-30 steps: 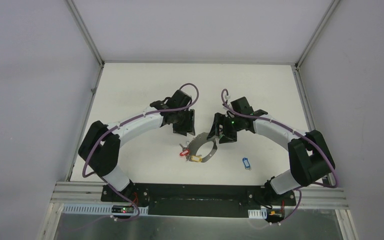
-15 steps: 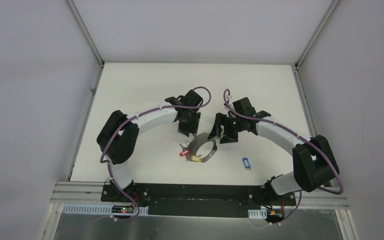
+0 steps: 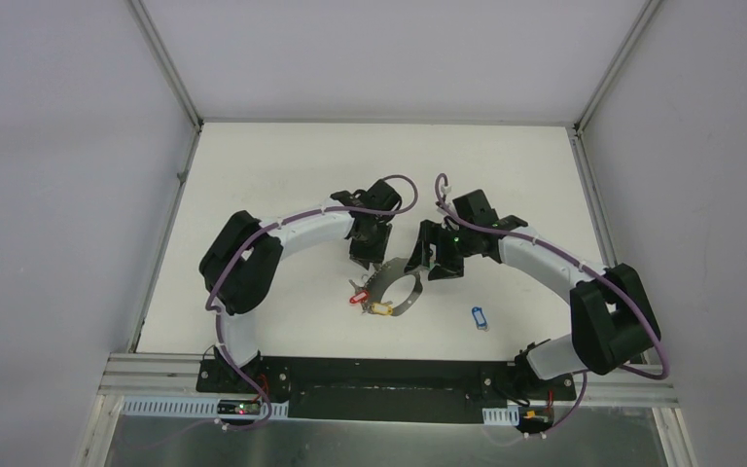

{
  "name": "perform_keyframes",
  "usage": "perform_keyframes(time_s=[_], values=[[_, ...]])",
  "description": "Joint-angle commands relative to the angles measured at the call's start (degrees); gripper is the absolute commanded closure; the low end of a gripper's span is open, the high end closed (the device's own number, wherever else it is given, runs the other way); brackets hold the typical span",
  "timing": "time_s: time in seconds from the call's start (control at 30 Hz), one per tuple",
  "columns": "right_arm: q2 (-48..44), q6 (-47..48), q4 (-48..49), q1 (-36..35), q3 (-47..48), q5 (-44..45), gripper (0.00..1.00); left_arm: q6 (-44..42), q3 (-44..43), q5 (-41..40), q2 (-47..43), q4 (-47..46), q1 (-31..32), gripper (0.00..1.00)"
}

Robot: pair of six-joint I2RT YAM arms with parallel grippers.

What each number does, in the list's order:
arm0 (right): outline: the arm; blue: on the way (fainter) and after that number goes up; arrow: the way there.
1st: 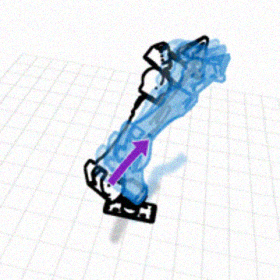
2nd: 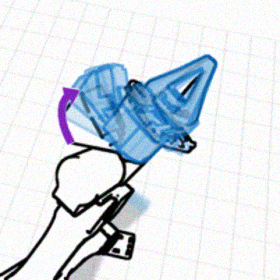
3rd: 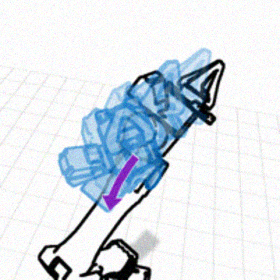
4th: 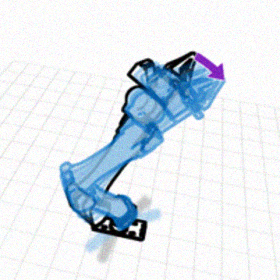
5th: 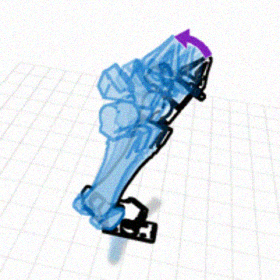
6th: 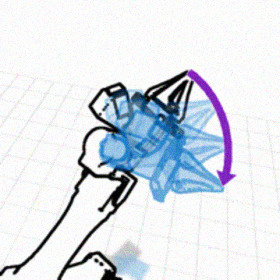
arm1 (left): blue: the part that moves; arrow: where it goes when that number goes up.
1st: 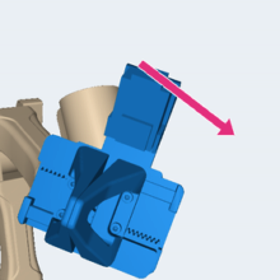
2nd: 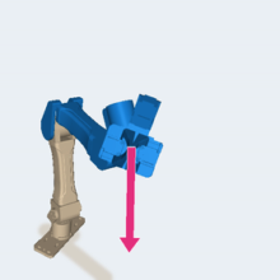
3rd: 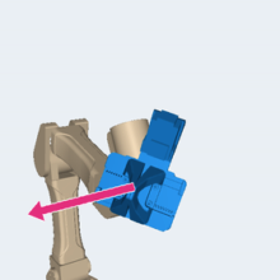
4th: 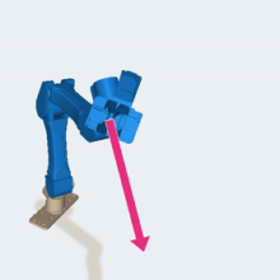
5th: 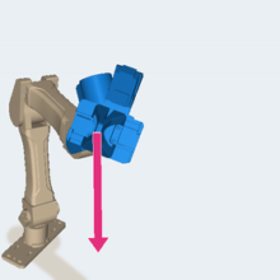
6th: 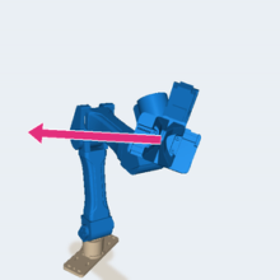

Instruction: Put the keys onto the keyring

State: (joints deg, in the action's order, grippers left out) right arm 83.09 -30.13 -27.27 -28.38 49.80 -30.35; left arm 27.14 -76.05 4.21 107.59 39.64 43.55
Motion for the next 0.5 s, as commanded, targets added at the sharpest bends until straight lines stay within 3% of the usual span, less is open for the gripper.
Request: perform_keyframes(time_s=[0.0,0.23,0.47], values=[[-2.91,-0.07,-0.35,-0.01,0.29,-0.06,0.25,-1.55,-2.21,-1.67,0.85,0.84,1.15,0.68],[-3.19,0.06,-0.78,0.06,0.47,-0.05,0.25,-1.80,-3.43,-0.92,2.75,0.83,2.75,0.69],[-4.07,0.69,-1.63,0.08,0.65,0.02,0.24,-1.00,-2.78,-2.58,1.64,0.85,2.99,0.92]])
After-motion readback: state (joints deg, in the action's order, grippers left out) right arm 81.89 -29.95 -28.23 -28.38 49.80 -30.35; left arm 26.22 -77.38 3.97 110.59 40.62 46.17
